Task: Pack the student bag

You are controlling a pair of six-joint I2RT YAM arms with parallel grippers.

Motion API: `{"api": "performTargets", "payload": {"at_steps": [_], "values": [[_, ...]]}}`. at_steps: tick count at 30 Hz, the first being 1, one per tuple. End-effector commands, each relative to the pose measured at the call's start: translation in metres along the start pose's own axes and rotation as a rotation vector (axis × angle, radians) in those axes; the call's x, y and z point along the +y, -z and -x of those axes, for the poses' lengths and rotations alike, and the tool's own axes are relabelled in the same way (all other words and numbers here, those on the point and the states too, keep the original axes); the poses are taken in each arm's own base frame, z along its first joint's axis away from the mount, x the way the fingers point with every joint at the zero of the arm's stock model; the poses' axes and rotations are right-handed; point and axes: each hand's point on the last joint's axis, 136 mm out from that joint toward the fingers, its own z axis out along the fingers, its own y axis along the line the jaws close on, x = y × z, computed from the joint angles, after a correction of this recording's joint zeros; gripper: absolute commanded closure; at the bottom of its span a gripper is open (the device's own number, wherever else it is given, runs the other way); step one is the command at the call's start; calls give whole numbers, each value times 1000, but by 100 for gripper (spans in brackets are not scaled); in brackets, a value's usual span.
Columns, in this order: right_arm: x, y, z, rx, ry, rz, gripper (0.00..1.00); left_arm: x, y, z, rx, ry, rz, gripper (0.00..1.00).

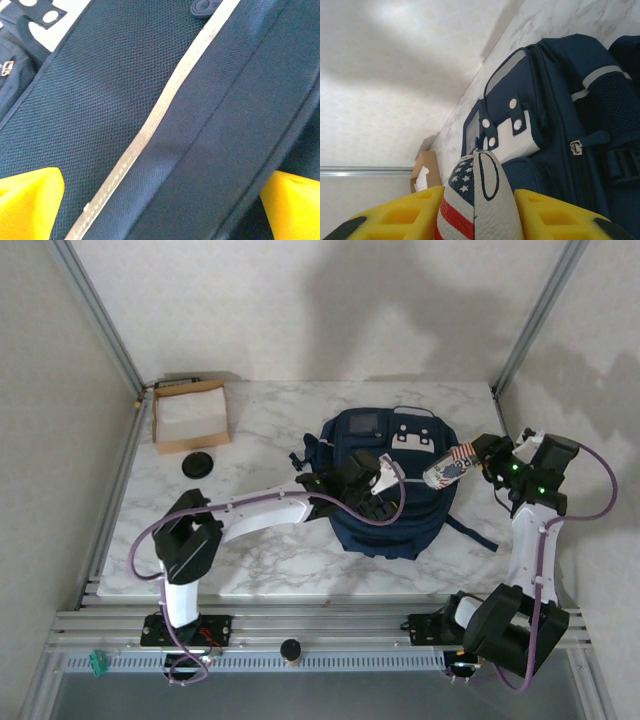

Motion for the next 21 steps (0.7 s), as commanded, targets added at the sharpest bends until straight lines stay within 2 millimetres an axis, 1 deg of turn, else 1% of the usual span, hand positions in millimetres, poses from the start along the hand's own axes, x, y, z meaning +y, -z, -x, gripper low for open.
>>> {"api": "performTargets", "payload": {"at_steps": [1,3,5,8,12,15,18,20,21], "values": [[6,7,7,-40,12,1,71,11,-6,-2,40,-71,19,1],[3,8,9,-52,12,-9,71,21,-7,4,27,-56,23,1],[2,8,9,-55,13,-10,70,32,-2,15,-7,-33,18,4],[-2,9,9,-67,9,-37,70,38,8,32,-51,-27,10,9],[-3,14,12,-95,15,-58,70,44,11,41,-75,-28,-1,16],[-7,19,15,-128,18,-103,71,43,3,39,-62,-15,-23,29],[-11,26,18,-156,32,-151,71,26,-7,33,-36,-25,-79,43],[-11,29,17,-165,37,-163,71,19,-14,26,-15,-45,-87,56],[-13,30,16,-166,35,-170,71,20,-16,25,-12,-44,-82,63]]}}
